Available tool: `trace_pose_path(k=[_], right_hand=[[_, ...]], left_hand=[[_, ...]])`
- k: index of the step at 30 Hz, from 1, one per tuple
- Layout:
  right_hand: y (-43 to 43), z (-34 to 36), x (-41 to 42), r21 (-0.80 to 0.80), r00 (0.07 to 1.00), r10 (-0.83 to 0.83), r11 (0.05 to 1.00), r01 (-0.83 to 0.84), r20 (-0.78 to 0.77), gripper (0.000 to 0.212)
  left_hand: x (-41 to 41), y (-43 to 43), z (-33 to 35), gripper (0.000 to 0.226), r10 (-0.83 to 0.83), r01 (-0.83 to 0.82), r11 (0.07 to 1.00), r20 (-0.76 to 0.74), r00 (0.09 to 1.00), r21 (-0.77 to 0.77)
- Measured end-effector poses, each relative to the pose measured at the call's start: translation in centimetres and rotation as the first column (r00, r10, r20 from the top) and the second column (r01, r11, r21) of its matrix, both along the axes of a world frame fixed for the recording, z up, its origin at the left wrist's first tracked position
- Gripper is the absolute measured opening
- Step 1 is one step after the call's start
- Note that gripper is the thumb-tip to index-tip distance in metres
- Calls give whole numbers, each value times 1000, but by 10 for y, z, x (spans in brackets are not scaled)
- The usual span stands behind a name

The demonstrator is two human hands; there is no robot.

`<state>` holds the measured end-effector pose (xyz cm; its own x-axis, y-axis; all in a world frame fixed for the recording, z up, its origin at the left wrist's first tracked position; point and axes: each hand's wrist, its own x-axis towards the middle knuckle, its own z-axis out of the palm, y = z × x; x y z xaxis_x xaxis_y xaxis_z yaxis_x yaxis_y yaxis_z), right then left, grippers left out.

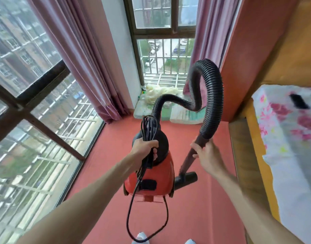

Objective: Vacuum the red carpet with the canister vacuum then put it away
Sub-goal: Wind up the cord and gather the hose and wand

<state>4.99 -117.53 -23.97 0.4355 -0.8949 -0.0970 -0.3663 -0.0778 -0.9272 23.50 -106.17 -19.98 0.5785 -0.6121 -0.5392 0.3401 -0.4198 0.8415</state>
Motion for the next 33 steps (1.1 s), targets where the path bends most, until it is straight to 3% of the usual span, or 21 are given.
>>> trace_pose_path(k=[4,9,19,28,33], right_hand=[[-9,8,-23,-30,995,-84,996,83,-55,29],[-7,1,-55,-77,959,-243,969,233,-147,30],[59,-5,-91,-173,751,-610,792,586,-252,26],[202,-27,-112,-103,415,-891,438,893,-184,34],[290,-37,-134,-76,243,-952,260,963,-185,30]], left_hand=[[-24,-29,15,30,-89,87,994,-27,996,-64],[-48,-64,13,23,-298,298,954,-29,954,-15],[-83,-98,-25,21,-737,741,670,-92,670,26],[-150,-44,-68,17,-922,931,345,-141,360,117],[-198,19,-73,17,-965,981,155,-195,175,114]])
